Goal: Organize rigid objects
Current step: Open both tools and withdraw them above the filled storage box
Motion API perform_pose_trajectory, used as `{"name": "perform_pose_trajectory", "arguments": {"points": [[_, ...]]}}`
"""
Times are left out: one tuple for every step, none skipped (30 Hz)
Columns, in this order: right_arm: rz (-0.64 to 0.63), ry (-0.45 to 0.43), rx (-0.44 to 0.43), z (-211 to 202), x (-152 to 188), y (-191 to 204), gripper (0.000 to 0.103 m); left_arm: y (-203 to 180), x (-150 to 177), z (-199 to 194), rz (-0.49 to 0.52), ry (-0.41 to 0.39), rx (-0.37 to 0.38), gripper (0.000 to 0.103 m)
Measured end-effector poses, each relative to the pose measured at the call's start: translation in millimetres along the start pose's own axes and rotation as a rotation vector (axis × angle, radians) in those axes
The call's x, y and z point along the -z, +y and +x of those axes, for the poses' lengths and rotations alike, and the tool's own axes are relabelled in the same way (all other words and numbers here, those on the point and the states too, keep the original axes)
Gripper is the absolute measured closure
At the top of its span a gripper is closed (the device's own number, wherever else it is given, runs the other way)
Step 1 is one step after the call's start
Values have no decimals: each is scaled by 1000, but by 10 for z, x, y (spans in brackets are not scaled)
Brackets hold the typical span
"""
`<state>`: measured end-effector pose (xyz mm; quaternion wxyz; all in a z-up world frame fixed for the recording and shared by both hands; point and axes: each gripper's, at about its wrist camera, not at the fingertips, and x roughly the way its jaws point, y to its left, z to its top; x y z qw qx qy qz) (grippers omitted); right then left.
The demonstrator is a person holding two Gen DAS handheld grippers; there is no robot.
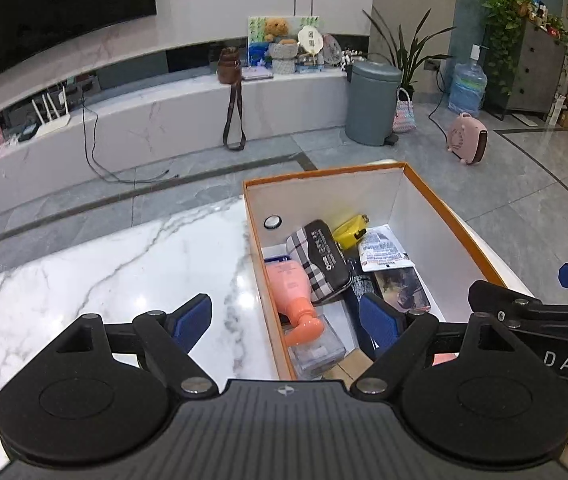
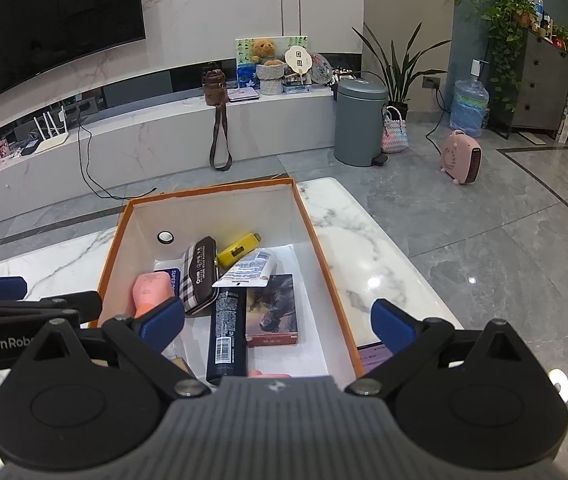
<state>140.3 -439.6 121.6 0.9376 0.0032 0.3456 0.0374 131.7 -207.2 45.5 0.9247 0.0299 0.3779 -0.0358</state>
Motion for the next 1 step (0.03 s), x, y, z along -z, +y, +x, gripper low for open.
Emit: {"name": "perform_pose_trajectory", "arguments": {"points": [[1, 0, 2, -3, -3, -6, 4, -14, 2, -10, 13, -10, -2, 5]]}}
